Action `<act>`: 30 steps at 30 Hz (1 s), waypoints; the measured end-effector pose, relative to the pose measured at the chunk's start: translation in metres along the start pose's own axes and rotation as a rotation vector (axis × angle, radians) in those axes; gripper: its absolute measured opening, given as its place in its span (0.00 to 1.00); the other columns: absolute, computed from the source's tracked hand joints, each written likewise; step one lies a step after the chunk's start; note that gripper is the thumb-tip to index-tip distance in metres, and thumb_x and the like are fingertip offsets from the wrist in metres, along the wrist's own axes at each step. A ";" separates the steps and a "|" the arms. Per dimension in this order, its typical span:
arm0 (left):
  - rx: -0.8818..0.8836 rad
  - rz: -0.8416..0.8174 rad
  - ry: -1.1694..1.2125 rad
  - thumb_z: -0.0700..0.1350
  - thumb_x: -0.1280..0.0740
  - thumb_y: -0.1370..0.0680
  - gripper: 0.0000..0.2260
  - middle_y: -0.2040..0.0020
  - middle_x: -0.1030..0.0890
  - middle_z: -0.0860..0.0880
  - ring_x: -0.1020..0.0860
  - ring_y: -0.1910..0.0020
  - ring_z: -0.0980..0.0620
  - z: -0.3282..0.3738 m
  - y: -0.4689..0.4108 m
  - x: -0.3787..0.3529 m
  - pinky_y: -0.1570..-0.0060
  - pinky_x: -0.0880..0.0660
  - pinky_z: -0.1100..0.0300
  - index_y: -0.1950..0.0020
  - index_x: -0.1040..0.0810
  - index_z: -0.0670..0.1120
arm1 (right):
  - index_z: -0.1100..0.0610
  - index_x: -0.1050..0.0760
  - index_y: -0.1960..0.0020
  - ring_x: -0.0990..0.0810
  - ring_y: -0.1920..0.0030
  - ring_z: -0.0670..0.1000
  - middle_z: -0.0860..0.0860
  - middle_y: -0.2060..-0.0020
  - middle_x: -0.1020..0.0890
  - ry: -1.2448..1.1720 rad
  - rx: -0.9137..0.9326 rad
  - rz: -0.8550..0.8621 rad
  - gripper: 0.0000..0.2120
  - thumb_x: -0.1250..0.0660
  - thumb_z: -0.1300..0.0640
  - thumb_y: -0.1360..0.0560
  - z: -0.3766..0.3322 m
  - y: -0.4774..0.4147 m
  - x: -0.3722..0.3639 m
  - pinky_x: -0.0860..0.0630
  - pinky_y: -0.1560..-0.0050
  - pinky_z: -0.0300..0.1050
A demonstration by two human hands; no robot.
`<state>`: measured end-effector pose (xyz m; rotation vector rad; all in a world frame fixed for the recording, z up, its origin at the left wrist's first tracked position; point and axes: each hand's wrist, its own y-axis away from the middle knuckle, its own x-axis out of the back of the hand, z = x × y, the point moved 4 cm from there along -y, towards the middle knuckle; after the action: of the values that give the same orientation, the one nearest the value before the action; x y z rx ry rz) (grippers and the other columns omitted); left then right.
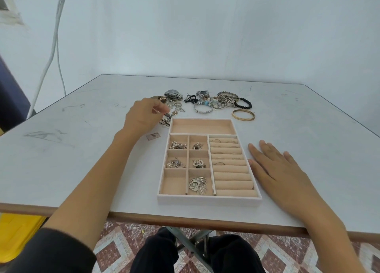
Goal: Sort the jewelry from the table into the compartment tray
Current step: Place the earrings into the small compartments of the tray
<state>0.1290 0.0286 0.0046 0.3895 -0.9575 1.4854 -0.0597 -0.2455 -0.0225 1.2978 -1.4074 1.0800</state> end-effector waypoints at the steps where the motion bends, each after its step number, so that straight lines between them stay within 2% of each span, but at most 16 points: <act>1: -0.006 -0.007 -0.044 0.38 0.35 0.25 0.12 0.50 0.18 0.53 0.24 0.54 0.54 0.000 -0.003 -0.005 0.53 0.29 0.58 0.51 0.20 0.55 | 0.44 0.57 0.23 0.59 0.23 0.44 0.46 0.22 0.56 0.000 0.000 0.000 0.27 0.60 0.42 0.20 0.000 0.000 0.000 0.60 0.24 0.46; 2: -0.027 -0.013 -0.076 0.39 0.35 0.24 0.11 0.47 0.19 0.51 0.25 0.51 0.52 0.000 -0.005 -0.010 0.53 0.30 0.58 0.48 0.20 0.54 | 0.44 0.57 0.23 0.59 0.23 0.44 0.46 0.22 0.56 -0.001 -0.001 0.001 0.27 0.60 0.42 0.20 0.000 0.000 0.000 0.61 0.24 0.45; 4: -0.104 -0.023 -0.164 0.40 0.37 0.21 0.13 0.40 0.20 0.49 0.26 0.43 0.47 0.003 -0.006 -0.020 0.45 0.30 0.53 0.40 0.21 0.53 | 0.44 0.57 0.22 0.59 0.23 0.44 0.46 0.22 0.56 0.002 -0.001 -0.003 0.27 0.60 0.42 0.20 0.000 0.001 0.000 0.61 0.24 0.46; 6: -0.176 -0.029 -0.275 0.41 0.40 0.19 0.15 0.39 0.21 0.48 0.29 0.39 0.42 0.003 -0.005 -0.026 0.40 0.34 0.49 0.36 0.24 0.52 | 0.44 0.57 0.22 0.59 0.23 0.44 0.46 0.22 0.56 0.012 -0.001 -0.005 0.26 0.60 0.42 0.20 0.000 0.000 0.000 0.61 0.24 0.46; 11: -0.204 0.002 -0.300 0.45 0.41 0.19 0.12 0.45 0.18 0.50 0.30 0.41 0.45 0.002 -0.002 -0.025 0.43 0.38 0.52 0.41 0.21 0.53 | 0.45 0.57 0.22 0.59 0.23 0.44 0.46 0.22 0.56 0.025 0.001 -0.014 0.27 0.60 0.42 0.20 -0.001 0.000 0.000 0.60 0.24 0.46; 15: -0.260 0.052 -0.355 0.45 0.41 0.19 0.11 0.41 0.20 0.51 0.29 0.39 0.46 0.006 0.001 -0.025 0.43 0.38 0.52 0.41 0.22 0.52 | 0.45 0.53 0.22 0.57 0.23 0.44 0.46 0.22 0.54 -0.009 0.008 -0.077 0.27 0.55 0.42 0.19 -0.003 -0.001 0.010 0.58 0.25 0.45; 17: -0.324 0.060 -0.398 0.43 0.42 0.19 0.13 0.38 0.22 0.51 0.28 0.39 0.44 0.008 0.003 -0.027 0.41 0.37 0.51 0.38 0.23 0.52 | 0.44 0.49 0.23 0.52 0.23 0.45 0.45 0.23 0.50 -0.016 -0.001 -0.141 0.26 0.51 0.41 0.20 -0.001 -0.004 0.020 0.52 0.26 0.45; 20: -0.344 0.055 -0.381 0.41 0.42 0.19 0.12 0.41 0.21 0.50 0.26 0.43 0.45 0.008 0.003 -0.028 0.42 0.36 0.51 0.42 0.20 0.51 | 0.40 0.34 0.30 0.36 0.29 0.50 0.44 0.28 0.34 -0.079 -0.021 -0.192 0.21 0.44 0.40 0.22 -0.001 -0.020 0.043 0.38 0.30 0.51; 23: -0.322 0.066 -0.332 0.40 0.41 0.20 0.11 0.44 0.20 0.49 0.26 0.46 0.45 0.007 0.002 -0.026 0.43 0.35 0.52 0.45 0.20 0.49 | 0.41 0.24 0.42 0.25 0.40 0.54 0.49 0.42 0.22 -0.119 -0.010 -0.124 0.13 0.39 0.42 0.24 -0.010 -0.051 0.065 0.30 0.37 0.54; 26: -0.312 0.060 -0.355 0.41 0.40 0.20 0.11 0.43 0.21 0.49 0.27 0.44 0.44 0.007 0.003 -0.027 0.43 0.36 0.51 0.43 0.21 0.49 | 0.44 0.22 0.53 0.21 0.48 0.56 0.52 0.53 0.20 -0.133 0.050 0.037 0.05 0.36 0.47 0.26 -0.029 -0.092 0.078 0.25 0.45 0.51; 28: -0.299 0.047 -0.360 0.42 0.41 0.19 0.11 0.41 0.22 0.49 0.27 0.43 0.44 0.008 0.003 -0.027 0.41 0.36 0.50 0.41 0.22 0.49 | 0.47 0.21 0.54 0.22 0.48 0.56 0.52 0.51 0.20 -0.112 0.076 0.099 0.06 0.36 0.50 0.27 -0.046 -0.119 0.078 0.28 0.51 0.47; 30: -0.298 0.050 -0.347 0.42 0.41 0.19 0.11 0.42 0.21 0.50 0.27 0.43 0.45 0.008 0.003 -0.027 0.41 0.37 0.51 0.42 0.21 0.49 | 0.48 0.20 0.50 0.23 0.46 0.56 0.51 0.48 0.20 -0.077 0.118 0.114 0.08 0.36 0.52 0.27 -0.064 -0.141 0.073 0.32 0.53 0.45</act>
<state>0.1285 0.0054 -0.0110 0.4137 -1.4526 1.3158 0.0823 -0.2068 0.0648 1.3694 -1.5094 1.2156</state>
